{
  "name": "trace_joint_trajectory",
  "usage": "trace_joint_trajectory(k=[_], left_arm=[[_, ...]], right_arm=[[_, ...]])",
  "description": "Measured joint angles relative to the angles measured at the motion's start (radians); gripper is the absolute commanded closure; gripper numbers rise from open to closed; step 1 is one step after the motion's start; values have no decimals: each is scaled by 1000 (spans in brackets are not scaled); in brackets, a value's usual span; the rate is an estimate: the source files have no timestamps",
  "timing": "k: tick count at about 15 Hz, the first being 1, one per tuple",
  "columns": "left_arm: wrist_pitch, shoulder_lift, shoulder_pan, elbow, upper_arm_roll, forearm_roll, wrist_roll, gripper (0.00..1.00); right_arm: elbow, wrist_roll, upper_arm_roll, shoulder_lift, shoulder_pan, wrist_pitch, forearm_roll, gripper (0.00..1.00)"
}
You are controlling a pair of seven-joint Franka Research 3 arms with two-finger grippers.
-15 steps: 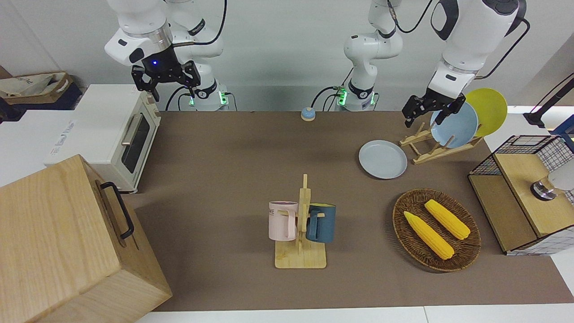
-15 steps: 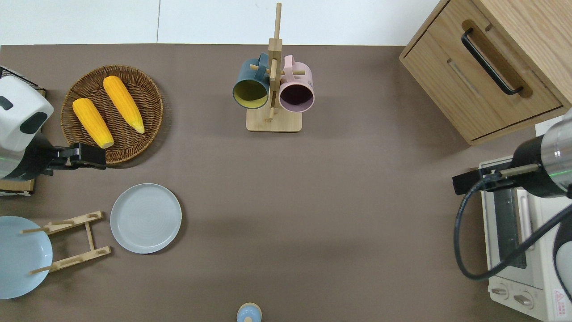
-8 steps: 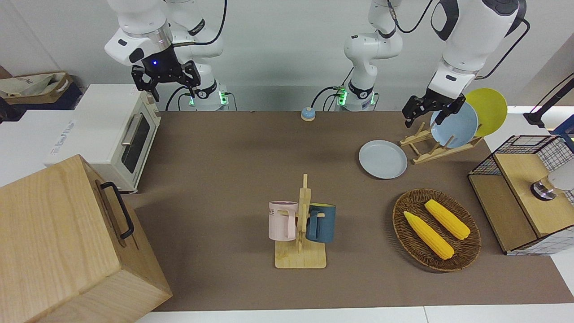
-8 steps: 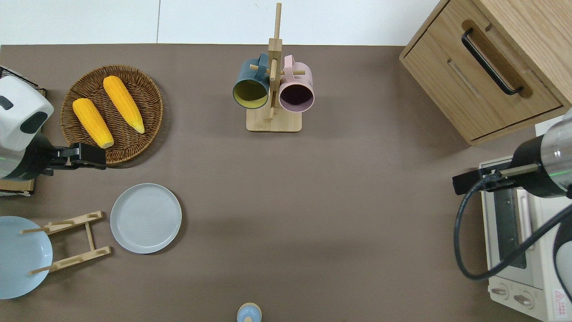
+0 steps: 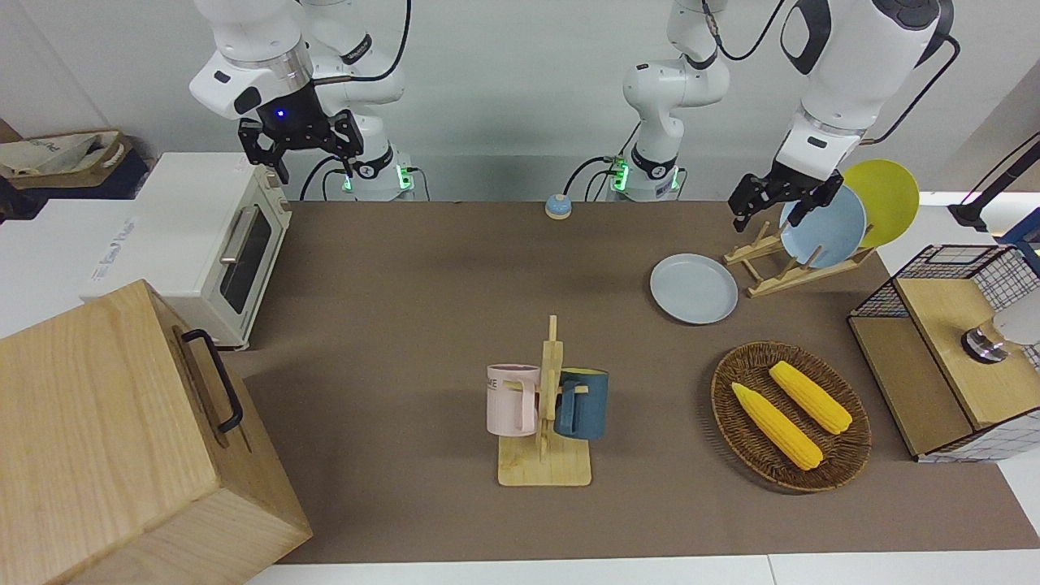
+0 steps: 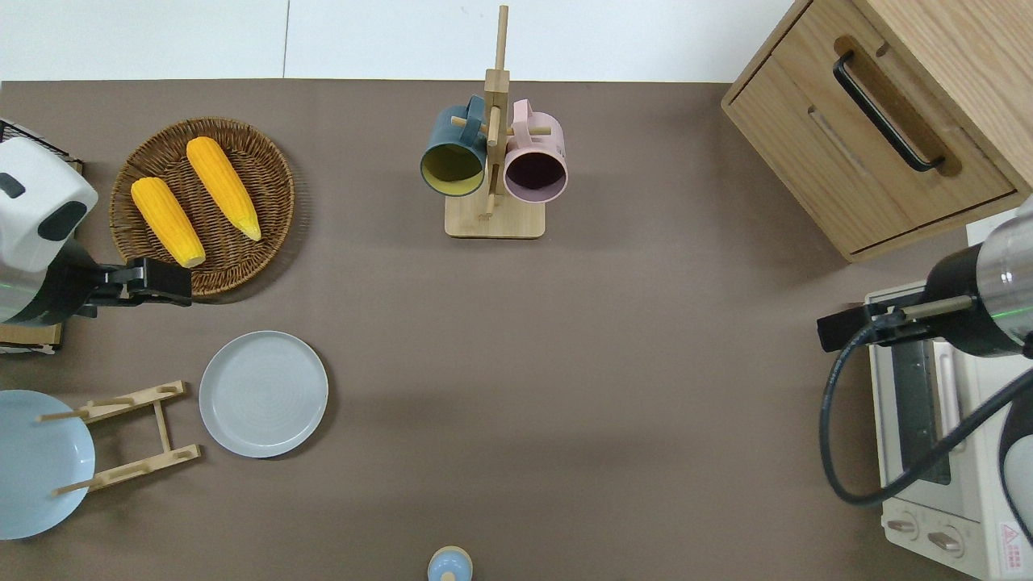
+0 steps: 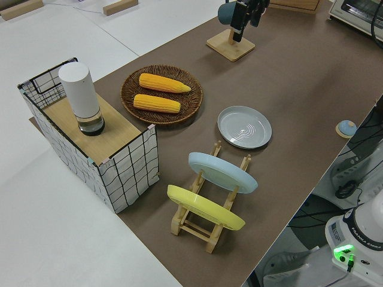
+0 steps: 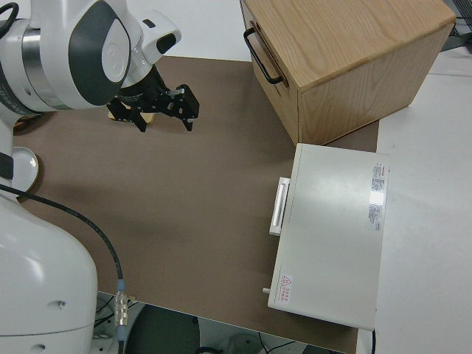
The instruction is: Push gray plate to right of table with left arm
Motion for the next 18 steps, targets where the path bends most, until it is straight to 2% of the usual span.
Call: trace_joint_trajectory(k=[6,10,14,15,18], left_arm=[[-36,1,2,-7,9,0,-1,2],[-36,-26,3,-71,41,0,16,2],[97,-153,4,-282,82,0,61,2],[157,-205,4,-373,103,0,81,2],[269,-286,5,-536,154,0,125,2]], right_arm=[[0,0,0,0,0,0,0,17],[0,0,0,0,0,0,0,17],[0,0,0,0,0,0,0,17],[0,0,0,0,0,0,0,17],[0,0,0,0,0,0,0,17]])
